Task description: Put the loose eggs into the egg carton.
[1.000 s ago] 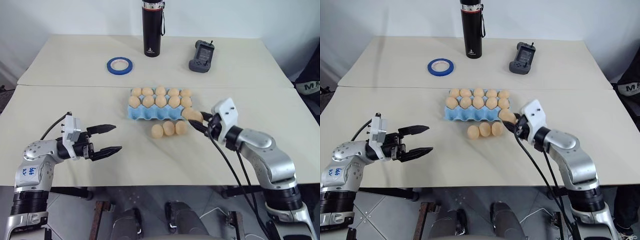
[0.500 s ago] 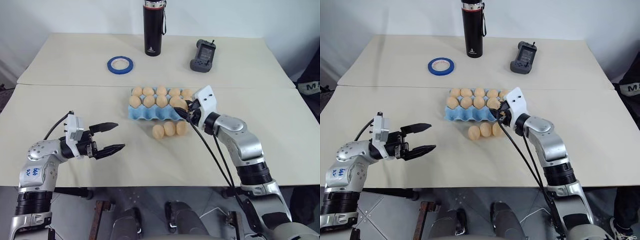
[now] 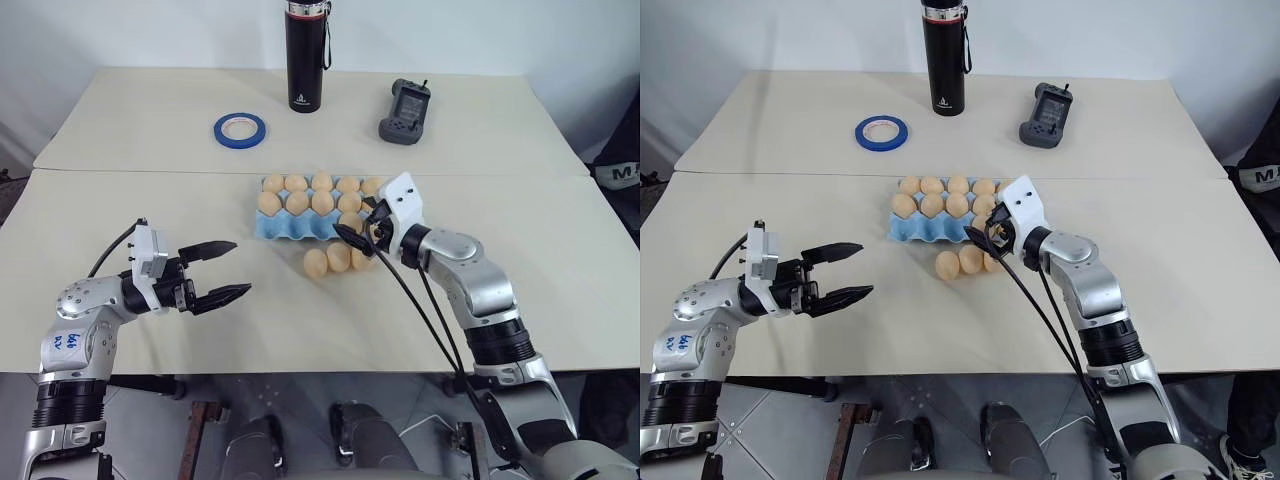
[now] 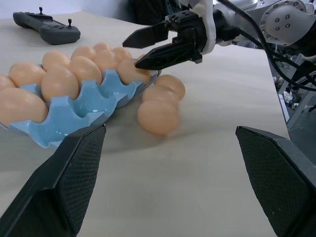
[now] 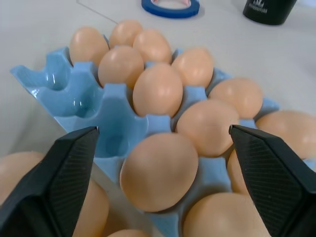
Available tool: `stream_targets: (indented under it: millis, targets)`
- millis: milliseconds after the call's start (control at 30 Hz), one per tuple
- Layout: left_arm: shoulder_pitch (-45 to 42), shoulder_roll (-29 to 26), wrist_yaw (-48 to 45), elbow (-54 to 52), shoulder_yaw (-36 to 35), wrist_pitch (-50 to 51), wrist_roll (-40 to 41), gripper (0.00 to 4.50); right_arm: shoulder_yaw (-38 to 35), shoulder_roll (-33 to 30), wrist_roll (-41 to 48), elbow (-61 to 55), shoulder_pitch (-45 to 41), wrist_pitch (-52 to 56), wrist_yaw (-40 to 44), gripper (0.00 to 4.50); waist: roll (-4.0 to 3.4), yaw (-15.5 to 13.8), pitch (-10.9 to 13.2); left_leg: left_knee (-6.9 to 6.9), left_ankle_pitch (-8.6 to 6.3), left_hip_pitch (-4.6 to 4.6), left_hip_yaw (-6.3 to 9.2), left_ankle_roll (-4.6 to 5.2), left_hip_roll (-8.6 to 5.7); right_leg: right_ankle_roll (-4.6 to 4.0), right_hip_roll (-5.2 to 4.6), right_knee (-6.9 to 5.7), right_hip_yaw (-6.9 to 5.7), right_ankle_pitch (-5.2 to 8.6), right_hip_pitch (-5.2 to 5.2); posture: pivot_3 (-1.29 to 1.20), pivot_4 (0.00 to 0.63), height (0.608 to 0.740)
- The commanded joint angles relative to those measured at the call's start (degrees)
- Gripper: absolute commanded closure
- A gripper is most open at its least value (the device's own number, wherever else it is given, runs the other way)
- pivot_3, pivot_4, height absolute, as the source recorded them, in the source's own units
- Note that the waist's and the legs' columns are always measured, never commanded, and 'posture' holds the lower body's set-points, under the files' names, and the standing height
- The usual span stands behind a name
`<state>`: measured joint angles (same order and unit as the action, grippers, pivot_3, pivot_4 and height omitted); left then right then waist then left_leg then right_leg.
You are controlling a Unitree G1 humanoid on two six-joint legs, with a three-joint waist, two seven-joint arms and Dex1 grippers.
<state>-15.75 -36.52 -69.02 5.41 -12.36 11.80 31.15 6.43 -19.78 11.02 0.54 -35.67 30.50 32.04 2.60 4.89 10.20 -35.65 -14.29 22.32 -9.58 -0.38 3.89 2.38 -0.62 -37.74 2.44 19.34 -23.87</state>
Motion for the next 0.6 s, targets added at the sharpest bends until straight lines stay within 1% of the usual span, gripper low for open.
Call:
stream_targets:
  millis: [33, 133, 333, 433, 600]
  targets:
    - [-1.17, -0.33, -0.75, 0.53, -0.85, -1.04, 0.83, 0.00, -3.64, -3.99, 2.77, -8.00, 2.67, 1.62, 2.80, 0.04, 0.00, -0.17, 0.00, 0.00, -0.01, 0.00, 0.01, -0.01, 0.00, 0.00, 0.00, 0.02, -0.01, 0.00, 0.01, 0.00, 0.150, 0.740]
    - [-1.43, -0.58, -1.17, 1.41, -0.99, -1.28, 0.64, 0.00, -6.77, -8.39, 6.11, -14.17, 7.64, 4.04, 5.64, 0.04, 0.00, -0.29, 0.00, 0.01, -0.04, 0.04, 0.03, 0.03, -0.01, 0.01, -0.03, 0.11, -0.04, 0.01, 0.02, 0.00, 0.150, 0.740]
    - [-1.77, -0.80, -1.49, 2.17, -0.95, -1.49, 0.56, 0.00, -10.27, -13.04, 9.51, -20.29, 15.04, 7.89, 6.82, 0.04, 0.00, 0.01, 0.00, 0.01, -0.06, 0.01, 0.03, 0.03, 0.00, 0.02, 0.00, 0.07, -0.02, 0.01, 0.03, 0.00, 0.150, 0.740]
    - [-2.11, -0.75, -1.58, 2.45, -0.83, -1.45, 0.45, 0.00, -10.40, -13.24, 10.18, -21.19, 16.79, 8.28, 6.55, 0.04, 0.00, 0.06, 0.00, 0.00, -0.06, -0.02, 0.03, 0.04, 0.02, 0.01, 0.03, 0.00, 0.00, 0.01, 0.03, 0.00, 0.150, 0.740]
    - [-2.36, -0.69, -1.57, 2.42, -0.75, -1.33, 0.49, 0.00, -8.97, -11.66, 10.22, -20.52, 15.95, 8.69, 5.09, 0.04, 0.00, -0.08, 0.00, -0.04, -0.03, -0.04, 0.05, 0.08, 0.00, 0.01, 0.00, -0.04, -0.01, 0.00, 0.05, 0.00, 0.150, 0.740]
